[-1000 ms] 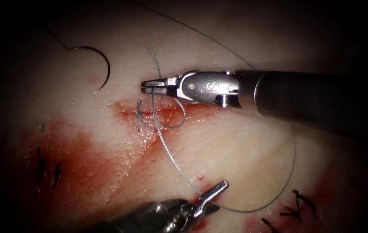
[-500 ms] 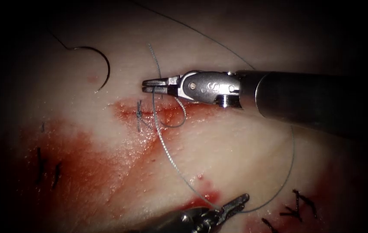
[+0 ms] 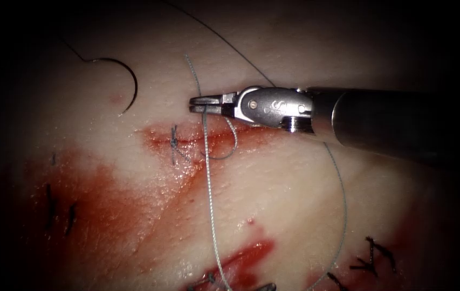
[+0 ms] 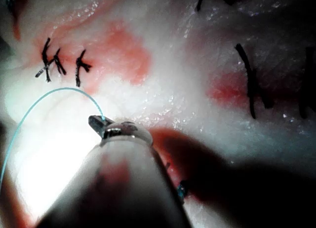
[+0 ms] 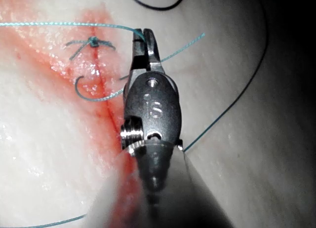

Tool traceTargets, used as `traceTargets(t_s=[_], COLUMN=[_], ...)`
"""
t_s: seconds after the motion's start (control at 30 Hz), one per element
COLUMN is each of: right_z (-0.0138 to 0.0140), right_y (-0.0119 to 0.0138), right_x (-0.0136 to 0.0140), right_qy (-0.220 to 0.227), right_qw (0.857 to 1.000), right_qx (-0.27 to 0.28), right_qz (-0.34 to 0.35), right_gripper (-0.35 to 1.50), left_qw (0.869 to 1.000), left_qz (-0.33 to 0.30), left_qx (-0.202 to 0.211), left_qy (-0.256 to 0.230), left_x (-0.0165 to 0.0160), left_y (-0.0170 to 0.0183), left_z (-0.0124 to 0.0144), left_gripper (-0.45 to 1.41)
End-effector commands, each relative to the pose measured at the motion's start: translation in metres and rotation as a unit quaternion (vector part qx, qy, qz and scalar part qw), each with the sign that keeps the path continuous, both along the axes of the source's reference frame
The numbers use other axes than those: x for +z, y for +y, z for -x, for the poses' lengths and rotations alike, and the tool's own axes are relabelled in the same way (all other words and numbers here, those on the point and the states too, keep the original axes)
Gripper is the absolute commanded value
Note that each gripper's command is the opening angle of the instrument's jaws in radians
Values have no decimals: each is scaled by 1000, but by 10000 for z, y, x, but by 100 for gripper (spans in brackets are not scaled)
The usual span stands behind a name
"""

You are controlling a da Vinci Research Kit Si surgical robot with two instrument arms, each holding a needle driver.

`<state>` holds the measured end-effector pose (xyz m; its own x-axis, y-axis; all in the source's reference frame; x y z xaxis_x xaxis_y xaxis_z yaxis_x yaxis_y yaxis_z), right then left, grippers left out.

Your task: Wound Closure

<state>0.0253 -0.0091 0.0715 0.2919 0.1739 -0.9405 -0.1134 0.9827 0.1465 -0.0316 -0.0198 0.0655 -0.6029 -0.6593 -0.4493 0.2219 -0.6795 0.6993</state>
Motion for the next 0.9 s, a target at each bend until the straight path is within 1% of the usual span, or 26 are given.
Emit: traceTargets(t_s=[0.03, 0.07, 0.1, 0.13, 0.2, 0.3, 0.4, 0.47, 0.5, 0.63, 0.7, 0.73, 0.77, 0.8, 0.83, 0.87, 0.9], right_z=[-4, -3, -1, -1, 0, 0, -1, -1, 0, 1, 0, 0, -1, -1, -3, -3, -4], right_y=[5, 5, 4, 3, 3, 2, 0, -2, -4, -7, -4, -1, 2, 5, 10, 10, 10], right_x=[2, 0, -3, -4, -7, -9, -9, -10, -12, -20, -32, -36, -39, -42, -46, -47, -48], right_qy=[4, 6, 7, 6, 6, 4, 3, 0, 3, 8, 23, 23, 23, 23, 25, 26, 26], right_qw=[1000, 1000, 1000, 1000, 1000, 1000, 1000, 999, 999, 998, 996, 996, 995, 995, 993, 993, 993], right_qx=[-3, -4, -8, -10, -11, -12, -17, -22, -28, -35, -51, -51, -49, -47, -41, -39, -39], right_qz=[0, -1, -6, -7, -8, -12, -19, -28, -42, -58, -72, -75, -81, -89, -103, -106, -107], right_gripper=[-35, -35, -35, -35, -35, -35, -35, -35, -35, -35, -35, -23, 14, 57, 115, 126, 133], left_qw=[1000, 1000, 1000, 999, 999, 998, 997, 995, 994, 990, 988, 987, 987, 986, 986, 985, 985], left_qz=[2, 3, 7, 8, 14, 19, 19, 27, 37, 44, 44, 46, 47, 48, 53, 56, 56], left_qx=[-7, -13, -27, -36, -46, -65, -80, -94, -101, -133, -149, -152, -153, -155, -158, -158, -160], left_qy=[5, 8, 12, 13, 8, 6, 7, 6, 11, 11, 22, 21, 23, 26, 28, 28, 28], left_x=[0, -6, -17, -25, -40, -60, -77, -88, -94, -96, -85, -78, -72, -66, -50, -44, -36], left_y=[2, 2, 2, 3, 4, 4, 9, 17, 28, 53, 68, 72, 74, 74, 73, 73, 72], left_z=[-4, -15, -35, -48, -68, -89, -102, -111, -120, -138, -149, -152, -152, -153, -151, -149, -146], left_gripper=[-45, -45, -45, -45, -45, -45, -45, -45, -45, -45, -45, -45, -45, -45, -45, -45, -45])
